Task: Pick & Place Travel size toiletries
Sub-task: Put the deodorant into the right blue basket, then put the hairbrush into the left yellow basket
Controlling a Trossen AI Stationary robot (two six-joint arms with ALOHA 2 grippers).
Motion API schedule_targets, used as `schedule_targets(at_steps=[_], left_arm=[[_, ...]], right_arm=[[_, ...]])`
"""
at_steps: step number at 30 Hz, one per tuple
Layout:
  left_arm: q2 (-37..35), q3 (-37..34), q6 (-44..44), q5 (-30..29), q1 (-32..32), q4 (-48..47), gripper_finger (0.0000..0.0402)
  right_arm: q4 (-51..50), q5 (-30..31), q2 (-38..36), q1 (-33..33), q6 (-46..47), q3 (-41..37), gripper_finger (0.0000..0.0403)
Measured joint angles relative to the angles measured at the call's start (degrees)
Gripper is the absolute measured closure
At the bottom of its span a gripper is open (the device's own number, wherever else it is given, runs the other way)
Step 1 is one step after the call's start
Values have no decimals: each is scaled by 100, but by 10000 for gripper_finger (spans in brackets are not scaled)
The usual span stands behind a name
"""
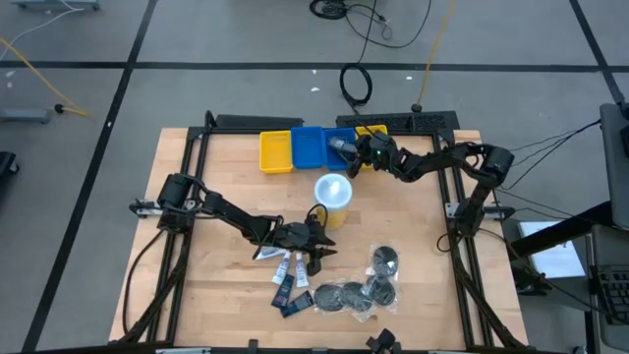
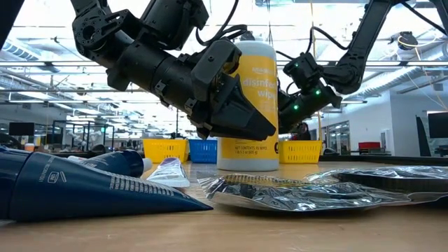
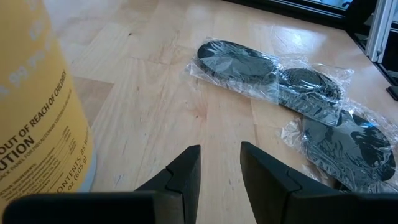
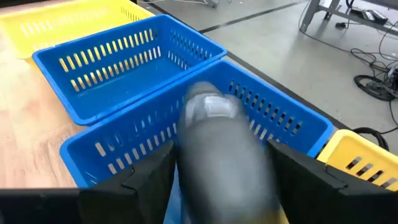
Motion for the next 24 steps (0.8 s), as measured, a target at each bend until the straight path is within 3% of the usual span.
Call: schedule_targets(at_steps=[7, 14, 24], left_arm=[[0, 0, -5, 2, -3, -6, 289], [0, 0, -30, 2, -10, -8, 289], [0, 0, -31, 274, -16, -12, 289]], right_arm=[[-55, 5, -147, 38, -38, -4, 127], [-242, 17, -615, 54, -123, -4, 121], [-2377, 15, -2185, 227, -252, -7, 126]])
